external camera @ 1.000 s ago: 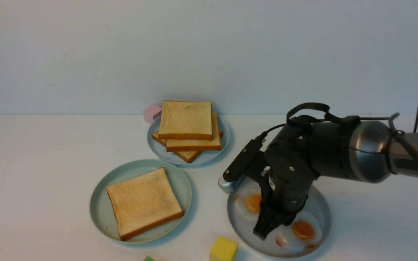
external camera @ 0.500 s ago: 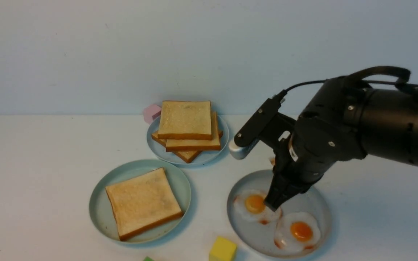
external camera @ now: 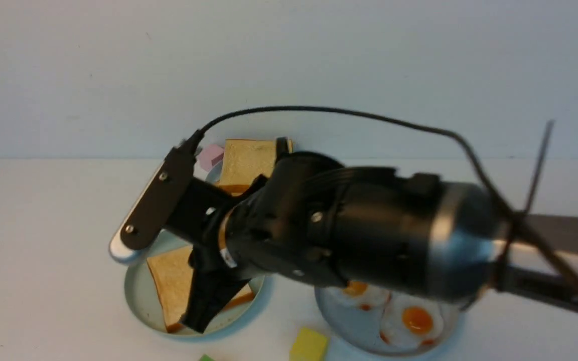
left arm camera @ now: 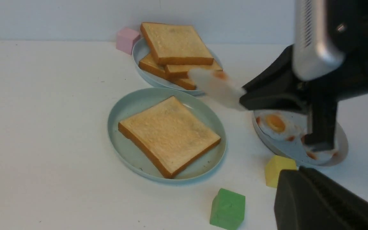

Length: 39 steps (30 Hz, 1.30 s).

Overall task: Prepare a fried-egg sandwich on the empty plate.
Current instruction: Use the right arm to place the fried egg on the slice of bread in the middle, then use the left arm to grab a slice of bread

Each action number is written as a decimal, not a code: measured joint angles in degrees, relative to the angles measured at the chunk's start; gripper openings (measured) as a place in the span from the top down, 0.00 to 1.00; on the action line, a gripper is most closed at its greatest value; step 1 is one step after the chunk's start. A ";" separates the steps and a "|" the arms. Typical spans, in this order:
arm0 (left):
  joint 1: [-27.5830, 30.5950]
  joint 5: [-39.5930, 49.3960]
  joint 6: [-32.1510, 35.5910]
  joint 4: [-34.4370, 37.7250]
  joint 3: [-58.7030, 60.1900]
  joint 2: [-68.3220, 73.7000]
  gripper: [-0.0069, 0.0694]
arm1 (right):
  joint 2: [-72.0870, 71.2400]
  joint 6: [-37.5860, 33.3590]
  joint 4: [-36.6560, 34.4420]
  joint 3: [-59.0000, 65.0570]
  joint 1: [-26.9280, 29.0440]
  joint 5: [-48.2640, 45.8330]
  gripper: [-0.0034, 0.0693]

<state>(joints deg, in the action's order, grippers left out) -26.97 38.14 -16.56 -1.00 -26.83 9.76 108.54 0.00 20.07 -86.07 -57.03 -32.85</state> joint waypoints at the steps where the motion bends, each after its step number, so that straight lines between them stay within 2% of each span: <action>1: 0.00 -0.11 -0.19 -0.13 0.00 0.00 0.93 | 2.69 -0.30 0.48 -1.55 -0.05 0.57 0.86; 17: 0.00 -0.17 -0.36 0.01 0.00 0.00 0.93 | 12.14 0.00 11.86 -4.48 -0.05 3.34 0.86; 20: 0.00 -0.17 -0.36 0.01 0.00 0.00 0.93 | 12.20 0.00 12.75 -4.48 -0.05 4.55 0.82; 22: 0.00 -0.17 -0.36 0.01 0.00 0.00 0.93 | 12.42 0.00 12.96 -4.53 -0.05 4.81 0.78; 27: 0.00 -0.17 -0.36 0.01 0.00 0.00 0.92 | 13.45 0.46 13.01 -4.66 -0.07 4.69 0.47; 28: 0.00 -0.17 -0.36 0.01 0.00 0.00 0.92 | 13.45 0.46 13.01 -4.66 -0.07 4.70 0.45; 32: 0.00 -0.17 -0.36 0.01 0.00 0.00 0.92 | 12.51 4.90 13.12 -4.66 -0.65 1.34 0.17; 36: 0.00 -0.03 -0.36 0.01 0.00 0.00 0.92 | 7.84 7.86 12.68 -4.61 -3.06 -6.31 0.08; 39: 0.00 0.97 -0.36 0.01 0.00 0.00 0.91 | 2.65 8.04 12.29 -4.61 -4.75 -13.58 0.11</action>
<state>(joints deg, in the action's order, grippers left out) -26.97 39.11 -16.92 -0.99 -26.83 9.76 111.19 8.04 32.36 -90.68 -61.77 -46.43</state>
